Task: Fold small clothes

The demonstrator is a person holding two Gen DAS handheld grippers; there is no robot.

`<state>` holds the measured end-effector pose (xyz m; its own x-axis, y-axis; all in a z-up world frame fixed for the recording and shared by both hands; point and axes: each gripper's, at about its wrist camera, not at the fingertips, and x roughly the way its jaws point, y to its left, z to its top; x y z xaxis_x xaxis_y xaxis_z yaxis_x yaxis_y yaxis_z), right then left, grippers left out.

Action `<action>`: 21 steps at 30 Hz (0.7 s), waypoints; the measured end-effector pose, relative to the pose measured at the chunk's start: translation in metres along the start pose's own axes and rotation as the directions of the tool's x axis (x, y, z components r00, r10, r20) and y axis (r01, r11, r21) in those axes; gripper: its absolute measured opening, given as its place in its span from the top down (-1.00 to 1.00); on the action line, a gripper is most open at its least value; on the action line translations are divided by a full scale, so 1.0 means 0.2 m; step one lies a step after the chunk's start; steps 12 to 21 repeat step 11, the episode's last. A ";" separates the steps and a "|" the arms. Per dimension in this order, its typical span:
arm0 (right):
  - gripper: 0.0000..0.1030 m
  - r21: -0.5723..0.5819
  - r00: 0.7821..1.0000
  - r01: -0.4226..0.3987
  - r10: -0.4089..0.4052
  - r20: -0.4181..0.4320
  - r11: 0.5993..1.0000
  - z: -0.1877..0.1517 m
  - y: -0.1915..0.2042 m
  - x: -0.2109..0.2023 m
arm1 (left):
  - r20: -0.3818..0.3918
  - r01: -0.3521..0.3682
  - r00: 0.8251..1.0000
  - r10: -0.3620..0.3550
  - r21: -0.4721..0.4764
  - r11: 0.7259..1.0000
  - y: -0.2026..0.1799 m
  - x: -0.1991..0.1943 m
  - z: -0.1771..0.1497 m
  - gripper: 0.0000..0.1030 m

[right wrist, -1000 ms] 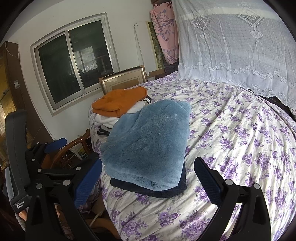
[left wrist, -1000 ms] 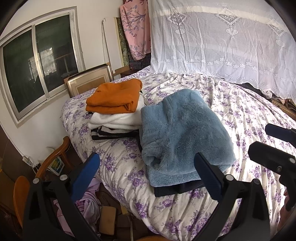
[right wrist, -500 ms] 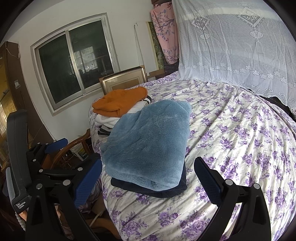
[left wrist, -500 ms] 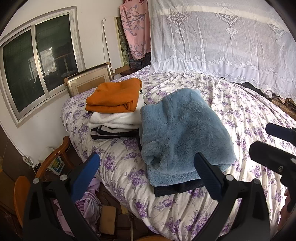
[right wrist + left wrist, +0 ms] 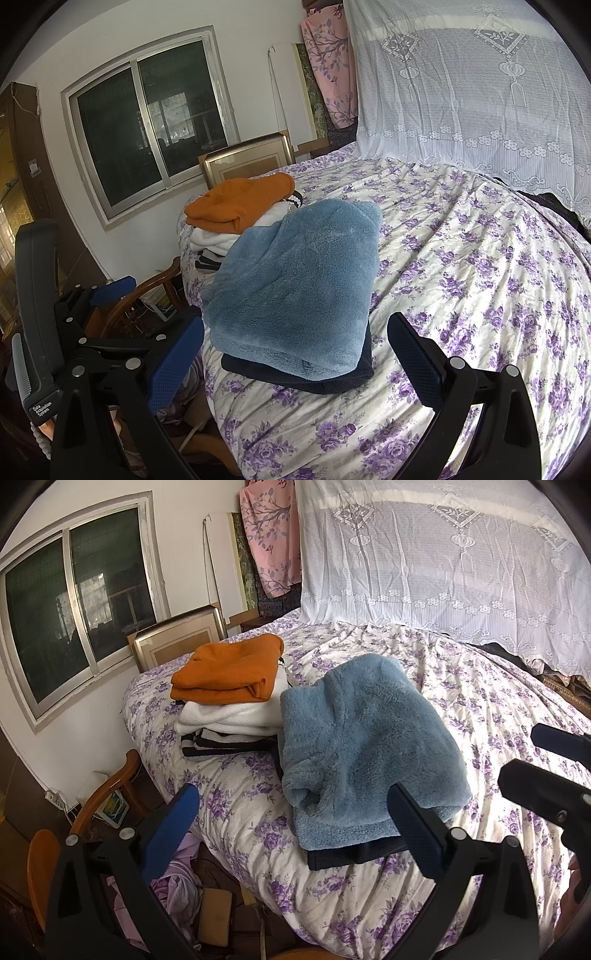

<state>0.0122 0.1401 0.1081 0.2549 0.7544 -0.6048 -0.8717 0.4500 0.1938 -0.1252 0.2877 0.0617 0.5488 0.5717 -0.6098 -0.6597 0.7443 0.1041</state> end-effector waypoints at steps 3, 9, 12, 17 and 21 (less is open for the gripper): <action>-0.93 0.001 1.000 -0.003 0.003 0.000 1.000 0.00 0.00 0.00 | -0.001 0.000 1.000 0.000 -0.001 1.000 0.00 0.00 0.00 -0.92; -0.93 0.002 1.000 -0.004 0.004 0.000 1.000 0.00 0.00 -0.01 | -0.005 -0.001 1.000 0.001 -0.027 1.000 0.02 0.00 -0.01 -0.92; -0.93 0.002 1.000 -0.004 0.004 0.000 1.000 0.00 0.00 -0.01 | -0.004 -0.004 1.000 0.004 -0.032 0.999 0.03 0.00 -0.01 -0.92; -0.93 0.002 1.000 -0.004 0.004 0.000 1.000 0.00 0.00 -0.01 | -0.004 -0.004 1.000 0.004 -0.032 0.999 0.03 0.00 -0.01 -0.92; -0.93 0.002 1.000 -0.004 0.004 0.000 1.000 0.00 0.00 -0.01 | -0.004 -0.004 1.000 0.004 -0.032 0.999 0.03 0.00 -0.01 -0.92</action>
